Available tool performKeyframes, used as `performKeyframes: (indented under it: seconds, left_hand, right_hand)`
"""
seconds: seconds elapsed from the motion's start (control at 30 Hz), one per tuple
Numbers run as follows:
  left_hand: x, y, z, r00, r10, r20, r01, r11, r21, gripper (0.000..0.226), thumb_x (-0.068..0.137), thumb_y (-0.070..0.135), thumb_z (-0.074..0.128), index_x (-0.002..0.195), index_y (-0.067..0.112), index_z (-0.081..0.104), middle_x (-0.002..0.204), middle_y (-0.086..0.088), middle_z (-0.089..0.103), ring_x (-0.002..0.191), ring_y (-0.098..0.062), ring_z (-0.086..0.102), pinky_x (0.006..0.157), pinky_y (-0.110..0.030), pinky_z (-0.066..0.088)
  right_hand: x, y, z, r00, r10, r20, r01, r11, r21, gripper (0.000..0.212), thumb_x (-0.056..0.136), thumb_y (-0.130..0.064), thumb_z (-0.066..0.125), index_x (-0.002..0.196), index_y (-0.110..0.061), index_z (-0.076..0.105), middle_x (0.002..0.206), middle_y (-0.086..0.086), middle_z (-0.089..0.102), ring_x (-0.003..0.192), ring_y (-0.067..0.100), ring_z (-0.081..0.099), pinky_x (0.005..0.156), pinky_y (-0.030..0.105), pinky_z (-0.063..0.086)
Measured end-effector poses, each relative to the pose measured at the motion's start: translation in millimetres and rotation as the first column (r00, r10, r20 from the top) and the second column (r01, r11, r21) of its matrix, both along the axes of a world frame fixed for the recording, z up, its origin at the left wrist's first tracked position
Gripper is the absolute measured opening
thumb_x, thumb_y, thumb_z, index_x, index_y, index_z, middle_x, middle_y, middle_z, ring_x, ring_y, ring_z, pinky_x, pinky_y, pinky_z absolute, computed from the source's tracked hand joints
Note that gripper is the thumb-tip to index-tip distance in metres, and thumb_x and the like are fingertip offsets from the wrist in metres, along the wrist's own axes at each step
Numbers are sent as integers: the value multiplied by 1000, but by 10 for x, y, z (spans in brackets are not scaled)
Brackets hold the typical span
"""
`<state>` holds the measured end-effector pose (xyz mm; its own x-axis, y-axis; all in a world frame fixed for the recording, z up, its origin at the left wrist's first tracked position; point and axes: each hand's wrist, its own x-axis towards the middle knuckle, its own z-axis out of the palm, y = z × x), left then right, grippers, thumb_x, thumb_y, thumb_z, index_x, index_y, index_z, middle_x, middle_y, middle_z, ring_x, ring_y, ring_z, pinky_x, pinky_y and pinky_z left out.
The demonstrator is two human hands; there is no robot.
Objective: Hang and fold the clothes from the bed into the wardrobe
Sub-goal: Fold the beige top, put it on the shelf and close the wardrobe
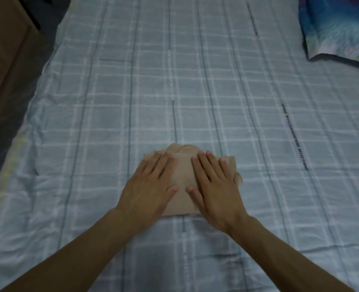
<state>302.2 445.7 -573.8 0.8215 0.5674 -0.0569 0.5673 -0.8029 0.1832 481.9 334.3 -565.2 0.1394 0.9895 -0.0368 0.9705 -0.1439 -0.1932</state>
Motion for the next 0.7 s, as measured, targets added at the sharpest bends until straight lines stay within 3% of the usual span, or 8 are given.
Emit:
performKeyframes:
  seconds: [0.2, 0.43, 0.57, 0.7]
  left_hand:
    - [55, 107, -216, 1000, 24, -19, -26, 993, -117, 74, 98, 58, 18, 157, 16, 5, 165, -4, 6, 153, -19, 1, 124, -38, 2]
    - [83, 108, -178, 999, 24, -27, -25, 998, -55, 73, 98, 53, 29, 156, 10, 17, 164, -10, 17, 152, -24, 8, 121, -52, 15]
    - [8, -69, -8, 984, -147, 101, 145, 989, 26, 66, 95, 36, 49, 152, 7, 31, 160, -12, 27, 150, -28, 19, 117, -52, 29]
    - [-176, -214, -59, 969, -245, 21, 246, 968, -43, 96, 83, 62, 53, 157, 13, 18, 165, -6, 10, 152, -24, 9, 119, -47, 22]
  right_hand:
    - [106, 130, -264, 996, -39, -85, 36, 999, -40, 70, 100, -55, 21, 157, -13, 12, 164, 4, 8, 152, 18, -2, 123, 46, 6]
    - [166, 165, -268, 997, -16, -78, 11, 998, -62, 72, 100, -56, 20, 157, -14, 6, 165, 4, 0, 151, 19, -8, 123, 46, 3]
    - [64, 0, -86, 990, 92, -104, -86, 995, 60, 65, 102, -43, 35, 156, -12, 14, 165, 8, 6, 152, 23, -1, 122, 46, 6]
    - [95, -330, -68, 973, 221, -61, -222, 975, -14, 88, 91, -53, 54, 157, -12, 12, 165, 10, 3, 152, 25, -1, 121, 47, 7]
